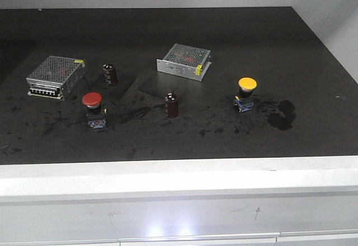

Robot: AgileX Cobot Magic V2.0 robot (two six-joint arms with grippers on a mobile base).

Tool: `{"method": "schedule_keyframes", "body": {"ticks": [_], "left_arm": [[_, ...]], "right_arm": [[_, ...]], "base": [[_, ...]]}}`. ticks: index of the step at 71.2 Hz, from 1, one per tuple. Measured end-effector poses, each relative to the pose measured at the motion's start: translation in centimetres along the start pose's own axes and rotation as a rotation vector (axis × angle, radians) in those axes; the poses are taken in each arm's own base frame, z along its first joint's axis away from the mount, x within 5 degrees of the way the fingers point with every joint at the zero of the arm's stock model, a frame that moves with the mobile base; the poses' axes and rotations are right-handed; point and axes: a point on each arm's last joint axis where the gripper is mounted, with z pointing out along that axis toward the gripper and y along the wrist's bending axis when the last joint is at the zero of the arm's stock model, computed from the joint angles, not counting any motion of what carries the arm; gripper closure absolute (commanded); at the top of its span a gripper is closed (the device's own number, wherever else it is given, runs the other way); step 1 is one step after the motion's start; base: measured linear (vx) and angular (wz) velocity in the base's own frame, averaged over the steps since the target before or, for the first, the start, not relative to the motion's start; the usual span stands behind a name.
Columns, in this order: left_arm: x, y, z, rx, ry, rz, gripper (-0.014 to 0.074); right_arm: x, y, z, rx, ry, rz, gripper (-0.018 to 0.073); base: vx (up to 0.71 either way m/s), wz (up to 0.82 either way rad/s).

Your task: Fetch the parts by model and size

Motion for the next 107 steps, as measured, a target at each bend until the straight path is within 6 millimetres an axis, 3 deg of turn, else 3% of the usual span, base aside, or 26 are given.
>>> {"method": "schedule_keyframes", "body": {"ticks": [96, 107], "left_arm": [[0.0, 0.0, 0.0, 0.000, -0.005, 0.011, 0.0603], [-1.1, -0.1, -0.1, 0.016, -0.118, -0.013, 0.0603]], "right_arm": [[0.0, 0.0, 0.0, 0.000, -0.001, -0.001, 0.0569], [-1.3, 0.1, -0.1, -0.007, -0.150, -0.004, 0.0569]], "base": [[0.00, 0.00], [0.00, 0.00]]}}
